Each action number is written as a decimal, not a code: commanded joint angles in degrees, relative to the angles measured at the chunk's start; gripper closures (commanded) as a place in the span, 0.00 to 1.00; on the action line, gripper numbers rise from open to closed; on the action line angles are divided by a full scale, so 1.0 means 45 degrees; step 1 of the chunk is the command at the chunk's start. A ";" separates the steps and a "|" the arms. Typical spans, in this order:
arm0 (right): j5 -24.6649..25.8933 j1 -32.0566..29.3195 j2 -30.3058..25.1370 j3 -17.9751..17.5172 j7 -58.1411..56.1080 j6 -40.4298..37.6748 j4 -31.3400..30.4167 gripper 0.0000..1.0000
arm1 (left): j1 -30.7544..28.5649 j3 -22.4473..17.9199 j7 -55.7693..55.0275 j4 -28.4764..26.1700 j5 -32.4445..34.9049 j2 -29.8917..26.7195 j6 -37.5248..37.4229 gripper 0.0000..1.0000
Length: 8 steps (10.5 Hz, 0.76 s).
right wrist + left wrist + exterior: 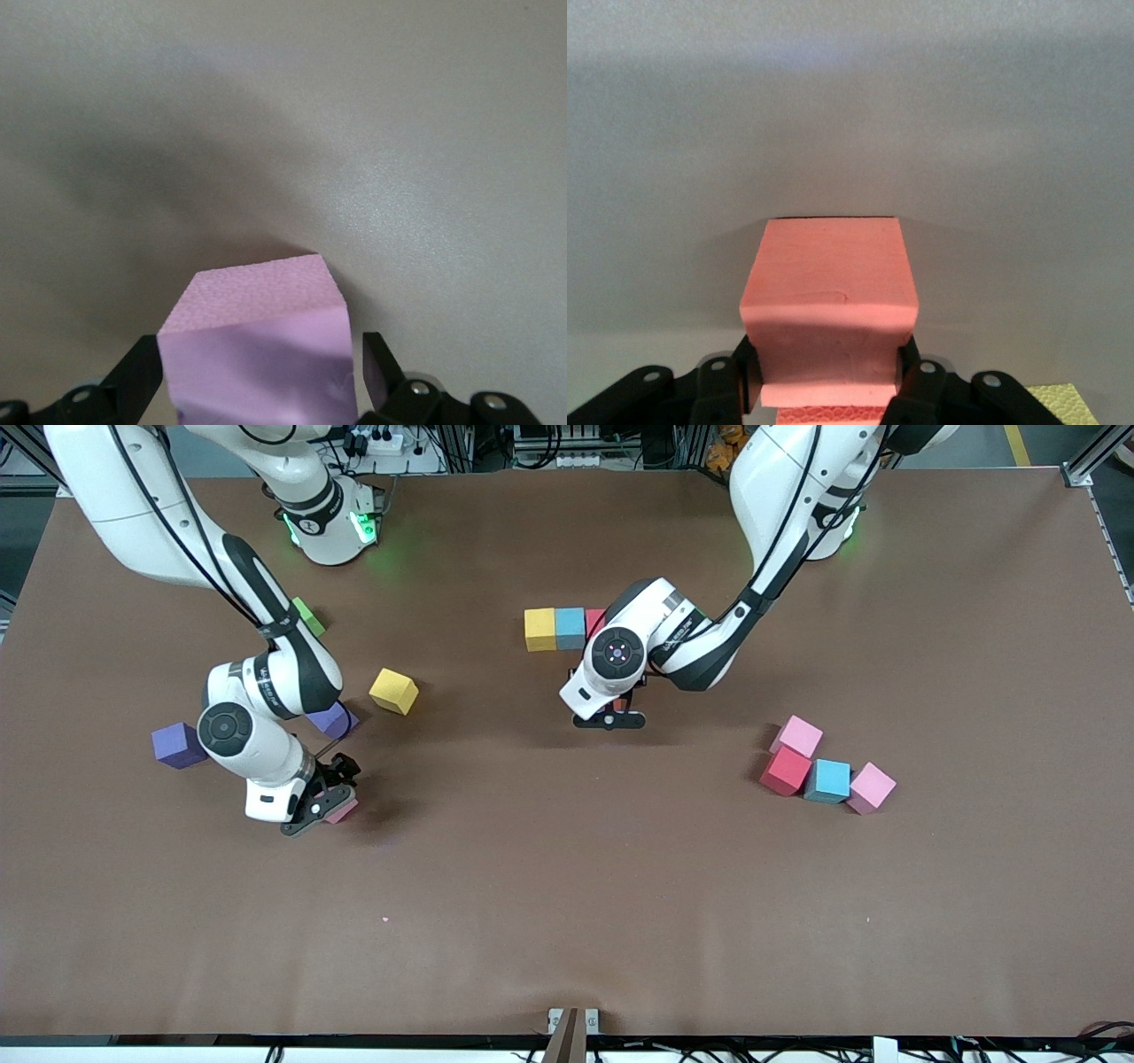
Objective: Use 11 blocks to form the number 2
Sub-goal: 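Grasp the lavender cube with the right gripper while the left gripper holds orange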
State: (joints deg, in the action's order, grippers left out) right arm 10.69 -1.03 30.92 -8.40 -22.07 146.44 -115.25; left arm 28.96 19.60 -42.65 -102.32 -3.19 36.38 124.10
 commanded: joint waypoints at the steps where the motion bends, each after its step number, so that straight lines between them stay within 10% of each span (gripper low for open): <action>1: 0.0359 -0.0298 -0.0015 -0.0184 -0.0580 0.0230 -0.0130 0.54 | 0.0009 0.0193 -0.0229 -0.0562 0.0143 -0.0292 0.0255 0.78; 2: 0.0378 -0.0279 -0.0054 -0.0184 -0.0622 0.0230 -0.0130 0.79 | 0.0009 0.0195 -0.0228 -0.0601 0.0124 -0.0292 0.0255 0.78; 6: 0.0339 -0.0123 -0.0677 -0.0339 -0.2258 0.0015 -0.0091 0.79 | 0.0048 0.0195 -0.0228 -0.0640 0.0143 -0.0272 0.0274 0.67; 7: 0.0339 -0.0064 -0.0795 -0.0553 -0.2805 -0.0043 -0.0091 0.79 | 0.0009 0.0195 -0.0228 -0.0621 0.0162 -0.0253 0.0274 0.14; 8: 0.0339 -0.0064 -0.0835 -0.0787 -0.3236 -0.0353 0.0006 0.78 | -0.0127 0.0195 -0.0190 -0.0543 0.0182 -0.0291 0.0255 0.00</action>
State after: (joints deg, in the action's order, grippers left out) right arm 11.38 -0.96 28.94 -10.12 -33.64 146.56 -114.78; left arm 28.94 20.36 -42.65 -103.28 -3.19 36.16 124.25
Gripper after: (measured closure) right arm 0.410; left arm 0.330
